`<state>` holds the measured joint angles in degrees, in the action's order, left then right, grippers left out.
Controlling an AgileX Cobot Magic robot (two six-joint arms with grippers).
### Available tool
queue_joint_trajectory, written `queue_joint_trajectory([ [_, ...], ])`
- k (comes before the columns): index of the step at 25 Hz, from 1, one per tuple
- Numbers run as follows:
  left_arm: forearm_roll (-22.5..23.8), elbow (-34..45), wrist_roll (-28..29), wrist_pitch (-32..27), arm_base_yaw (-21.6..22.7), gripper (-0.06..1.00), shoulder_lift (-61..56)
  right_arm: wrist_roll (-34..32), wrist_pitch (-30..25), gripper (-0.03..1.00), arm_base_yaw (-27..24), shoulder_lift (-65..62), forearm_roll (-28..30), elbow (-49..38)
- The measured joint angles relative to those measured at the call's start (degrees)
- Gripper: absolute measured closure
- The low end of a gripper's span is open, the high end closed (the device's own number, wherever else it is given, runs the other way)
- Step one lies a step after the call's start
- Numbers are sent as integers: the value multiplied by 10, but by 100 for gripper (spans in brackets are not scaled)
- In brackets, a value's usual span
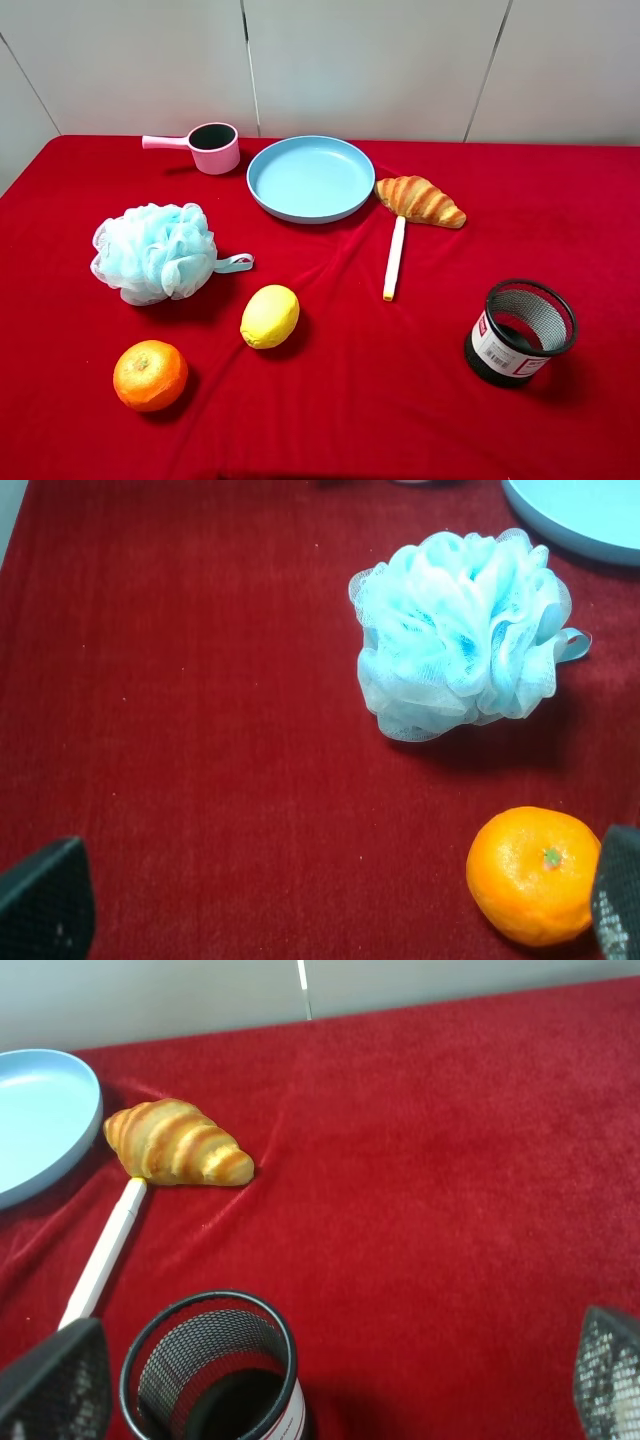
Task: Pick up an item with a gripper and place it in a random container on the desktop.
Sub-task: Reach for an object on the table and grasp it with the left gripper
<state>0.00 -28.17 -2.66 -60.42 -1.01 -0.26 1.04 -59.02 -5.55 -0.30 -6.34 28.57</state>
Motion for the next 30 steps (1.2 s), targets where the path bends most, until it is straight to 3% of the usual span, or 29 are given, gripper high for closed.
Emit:
queue_joint_trajectory([
  [30, 0, 0, 0, 0, 0, -4, 0, 0, 0, 28, 0, 0, 0, 0],
])
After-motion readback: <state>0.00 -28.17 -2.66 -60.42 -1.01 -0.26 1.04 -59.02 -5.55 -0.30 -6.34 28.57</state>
